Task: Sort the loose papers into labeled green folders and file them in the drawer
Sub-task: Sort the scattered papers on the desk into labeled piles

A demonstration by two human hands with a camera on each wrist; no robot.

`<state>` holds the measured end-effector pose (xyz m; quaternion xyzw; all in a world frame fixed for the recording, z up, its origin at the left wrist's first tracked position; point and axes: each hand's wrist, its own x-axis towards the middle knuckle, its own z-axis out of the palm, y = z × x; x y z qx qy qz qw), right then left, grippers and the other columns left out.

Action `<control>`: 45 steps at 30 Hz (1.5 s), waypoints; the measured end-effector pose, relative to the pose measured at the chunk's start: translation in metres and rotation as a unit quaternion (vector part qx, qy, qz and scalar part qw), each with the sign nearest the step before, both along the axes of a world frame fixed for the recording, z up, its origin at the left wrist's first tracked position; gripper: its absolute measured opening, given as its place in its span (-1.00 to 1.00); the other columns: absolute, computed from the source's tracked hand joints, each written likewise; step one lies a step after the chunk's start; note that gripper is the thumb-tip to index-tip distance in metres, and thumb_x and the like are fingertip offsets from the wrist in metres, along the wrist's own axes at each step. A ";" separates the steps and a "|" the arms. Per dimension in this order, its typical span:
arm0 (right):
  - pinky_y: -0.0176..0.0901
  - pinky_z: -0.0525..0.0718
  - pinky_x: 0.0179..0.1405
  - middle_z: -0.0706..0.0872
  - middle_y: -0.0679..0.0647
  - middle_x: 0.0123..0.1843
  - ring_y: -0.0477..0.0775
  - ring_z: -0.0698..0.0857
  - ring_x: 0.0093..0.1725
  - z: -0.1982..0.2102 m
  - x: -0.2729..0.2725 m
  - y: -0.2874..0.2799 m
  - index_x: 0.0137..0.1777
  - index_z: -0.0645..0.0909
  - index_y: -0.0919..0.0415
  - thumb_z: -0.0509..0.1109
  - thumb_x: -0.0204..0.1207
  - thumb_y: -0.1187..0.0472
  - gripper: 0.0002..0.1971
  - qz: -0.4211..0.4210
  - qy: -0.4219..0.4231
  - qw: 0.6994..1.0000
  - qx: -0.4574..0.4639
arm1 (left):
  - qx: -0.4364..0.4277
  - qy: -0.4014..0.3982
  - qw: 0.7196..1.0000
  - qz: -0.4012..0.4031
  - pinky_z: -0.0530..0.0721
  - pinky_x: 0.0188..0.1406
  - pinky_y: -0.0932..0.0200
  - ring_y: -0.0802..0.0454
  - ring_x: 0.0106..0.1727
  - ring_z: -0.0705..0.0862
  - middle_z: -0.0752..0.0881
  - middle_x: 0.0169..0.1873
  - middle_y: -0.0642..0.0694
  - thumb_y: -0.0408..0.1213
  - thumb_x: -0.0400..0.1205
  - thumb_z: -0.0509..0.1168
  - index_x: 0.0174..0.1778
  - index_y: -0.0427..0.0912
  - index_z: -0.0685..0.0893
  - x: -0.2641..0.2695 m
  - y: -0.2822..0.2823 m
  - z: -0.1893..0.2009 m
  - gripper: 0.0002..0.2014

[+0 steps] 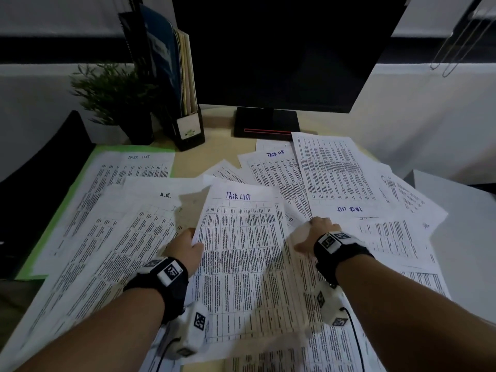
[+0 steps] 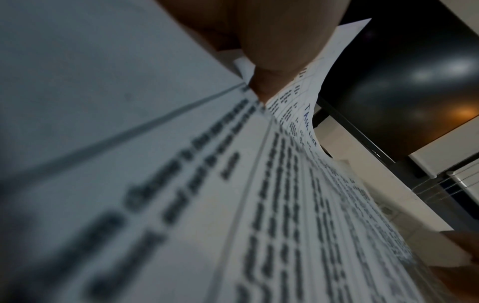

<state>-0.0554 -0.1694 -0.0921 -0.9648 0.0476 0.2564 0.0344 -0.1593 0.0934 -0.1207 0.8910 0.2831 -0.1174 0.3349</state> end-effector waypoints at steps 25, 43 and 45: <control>-0.21 0.39 -0.34 0.56 0.18 -0.21 0.12 0.49 -0.33 0.052 -0.004 -0.021 -0.12 0.42 0.22 0.23 0.60 0.27 -0.92 -0.137 -0.162 0.951 0.227 | 0.028 0.035 0.999 0.007 0.74 -0.07 -0.01 -0.10 -0.14 0.70 0.69 0.01 -0.13 -0.27 0.66 0.09 0.46 -0.03 0.41 0.019 -0.006 0.020 -0.59; 0.09 0.51 0.10 0.65 0.45 0.16 0.48 0.59 0.15 0.211 -0.013 -0.135 0.25 0.54 0.32 0.17 0.60 0.36 -0.73 -0.081 -0.490 0.830 0.253 | 0.172 -0.286 0.938 -0.095 0.53 -0.12 0.09 -0.03 -0.10 0.55 0.52 0.23 -0.15 -0.55 0.59 0.14 0.48 0.50 -0.03 0.055 -0.014 0.201 -0.14; 0.07 0.49 0.03 0.64 0.47 0.14 0.49 0.58 0.13 0.219 -0.014 -0.143 0.22 0.53 0.35 0.18 0.59 0.38 -0.76 -0.095 -0.502 0.818 0.266 | 0.196 -0.291 0.931 -0.095 0.63 -0.14 0.02 -0.06 -0.12 0.56 0.45 0.23 -0.13 -0.59 0.56 0.08 0.43 0.53 0.01 0.053 -0.015 0.205 -0.14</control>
